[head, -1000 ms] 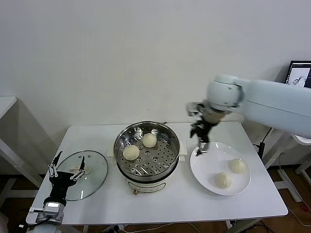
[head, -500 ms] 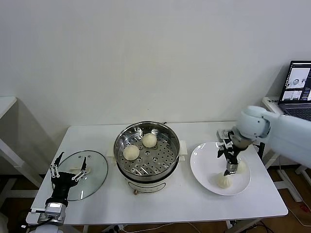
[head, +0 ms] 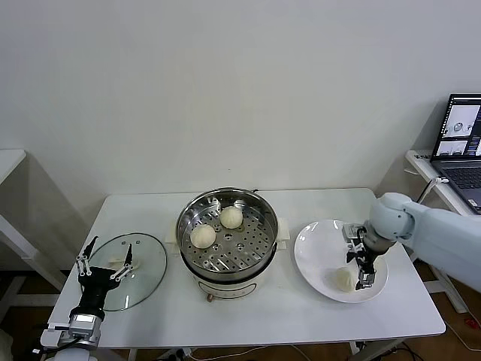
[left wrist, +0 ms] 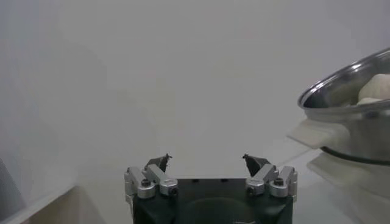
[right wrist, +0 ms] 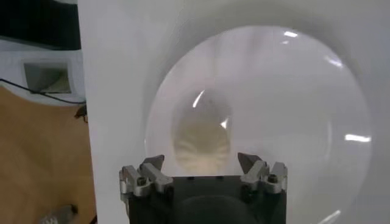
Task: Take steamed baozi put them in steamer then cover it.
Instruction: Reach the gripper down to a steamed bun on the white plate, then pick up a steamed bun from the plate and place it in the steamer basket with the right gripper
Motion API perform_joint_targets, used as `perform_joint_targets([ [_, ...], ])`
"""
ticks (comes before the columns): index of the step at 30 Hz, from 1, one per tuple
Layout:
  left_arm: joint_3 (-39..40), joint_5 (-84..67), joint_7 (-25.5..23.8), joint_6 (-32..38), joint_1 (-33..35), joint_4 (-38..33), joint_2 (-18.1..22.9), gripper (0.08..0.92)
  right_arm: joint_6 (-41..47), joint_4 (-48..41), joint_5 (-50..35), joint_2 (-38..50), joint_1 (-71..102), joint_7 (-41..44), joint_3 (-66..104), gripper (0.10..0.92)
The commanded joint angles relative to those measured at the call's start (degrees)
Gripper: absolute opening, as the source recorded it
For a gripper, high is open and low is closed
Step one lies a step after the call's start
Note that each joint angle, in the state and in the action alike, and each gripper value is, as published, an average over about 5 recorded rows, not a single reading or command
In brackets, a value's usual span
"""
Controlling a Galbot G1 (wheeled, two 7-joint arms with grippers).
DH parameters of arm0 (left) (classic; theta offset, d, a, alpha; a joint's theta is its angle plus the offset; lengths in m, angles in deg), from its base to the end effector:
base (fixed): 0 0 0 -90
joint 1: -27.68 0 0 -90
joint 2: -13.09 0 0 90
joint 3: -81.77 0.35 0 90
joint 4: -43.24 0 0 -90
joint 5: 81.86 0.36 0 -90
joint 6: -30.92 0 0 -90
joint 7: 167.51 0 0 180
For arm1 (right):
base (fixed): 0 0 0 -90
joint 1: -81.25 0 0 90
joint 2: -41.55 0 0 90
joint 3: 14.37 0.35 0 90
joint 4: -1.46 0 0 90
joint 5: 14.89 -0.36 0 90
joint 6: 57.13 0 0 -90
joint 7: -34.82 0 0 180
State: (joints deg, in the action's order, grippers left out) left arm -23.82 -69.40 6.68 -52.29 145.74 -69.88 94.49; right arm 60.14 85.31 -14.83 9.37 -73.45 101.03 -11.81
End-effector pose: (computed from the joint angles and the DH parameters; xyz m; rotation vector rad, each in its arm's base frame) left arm 0.1906 0.1192 -0.3203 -0.0714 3.0446 0.7429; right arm 0.4675 -0.1384 -0.2033 1.1909 -1.2405 1.1903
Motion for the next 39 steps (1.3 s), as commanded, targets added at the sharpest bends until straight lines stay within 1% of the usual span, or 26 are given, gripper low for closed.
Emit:
perform_joint_targets([
  [1, -0.2, 0.3, 0.0, 0.3, 0.0, 0.4, -0.1, 0.823, -0.9, -3.0, 2.8, -1.2, 6.1, -0.8, 4.5, 0.823],
  [18, 0.2, 0.8, 0.0, 0.4, 0.0, 0.6, 0.0, 0.823, -0.9, -3.9, 2.7, -2.8, 5.9, -1.4, 4.6, 0.82],
  [21, 0.1, 0.8, 0.0, 0.4, -0.2, 0.8, 0.0, 0.823, -0.9, -4.0, 2.8, -3.0, 6.0, -1.4, 4.6, 0.786],
  [26, 0.2, 0.7, 0.0, 0.4, -0.4, 0.9, 0.0, 0.823, -0.9, -4.1, 2.8, -3.1, 5.9, -1.4, 4.6, 0.67],
  [28, 0.3, 0.7, 0.0, 0.4, -0.5, 1.0, 0.1, 0.823, -0.9, -4.1, 2.8, -3.1, 5.9, -1.4, 4.6, 0.639],
  [34, 0.4, 0.8, 0.0, 0.2, -0.6, 0.9, 0.0, 0.823, -1.0, -3.6, 1.8, -2.5, 5.1, -1.3, 5.1, 0.625],
  [39, 0.5, 0.8, 0.0, 0.0, -0.6, 0.6, -0.2, 0.823, -0.9, -2.0, -2.9, -1.0, -2.1, -0.8, 4.5, 0.62],
])
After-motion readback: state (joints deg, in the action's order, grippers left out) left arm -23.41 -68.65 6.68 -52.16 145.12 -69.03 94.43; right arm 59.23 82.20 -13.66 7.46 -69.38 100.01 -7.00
